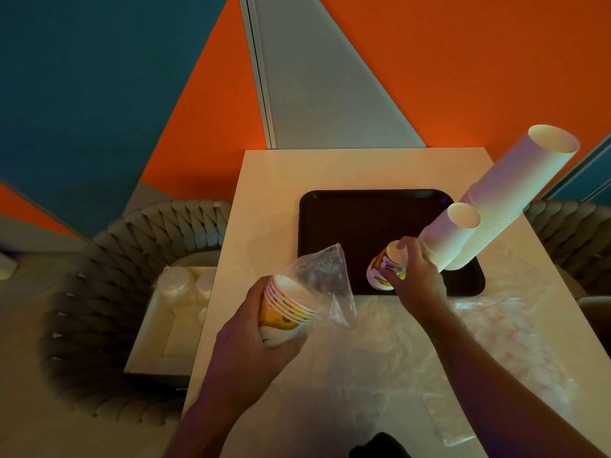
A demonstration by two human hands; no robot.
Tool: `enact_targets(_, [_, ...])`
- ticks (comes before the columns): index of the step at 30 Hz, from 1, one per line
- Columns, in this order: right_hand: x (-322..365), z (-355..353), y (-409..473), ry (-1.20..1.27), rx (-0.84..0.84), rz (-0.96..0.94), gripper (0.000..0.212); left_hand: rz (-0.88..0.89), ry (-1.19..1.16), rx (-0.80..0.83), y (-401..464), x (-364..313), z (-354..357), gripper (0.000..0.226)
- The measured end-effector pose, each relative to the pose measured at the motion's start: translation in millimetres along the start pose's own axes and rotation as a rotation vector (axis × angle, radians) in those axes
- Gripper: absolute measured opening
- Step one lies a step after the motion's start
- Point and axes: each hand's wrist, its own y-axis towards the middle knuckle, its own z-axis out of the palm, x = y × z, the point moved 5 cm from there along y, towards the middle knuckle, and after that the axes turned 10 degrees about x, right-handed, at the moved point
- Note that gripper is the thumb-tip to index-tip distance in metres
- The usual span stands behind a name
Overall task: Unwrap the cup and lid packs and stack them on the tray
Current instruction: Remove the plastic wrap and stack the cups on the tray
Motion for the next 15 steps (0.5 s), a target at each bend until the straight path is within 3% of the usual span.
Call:
enact_targets(7, [-3,2,-9,-0.075,0.061,0.026,0.072,-0.030,-0.044,-0.002,2,-1,5,0.083])
enact_targets(15, [-2,2,-16,-0.141,0.198,0.053,0.089,0.010,-0.047,0.007,5,-6,9,0.075])
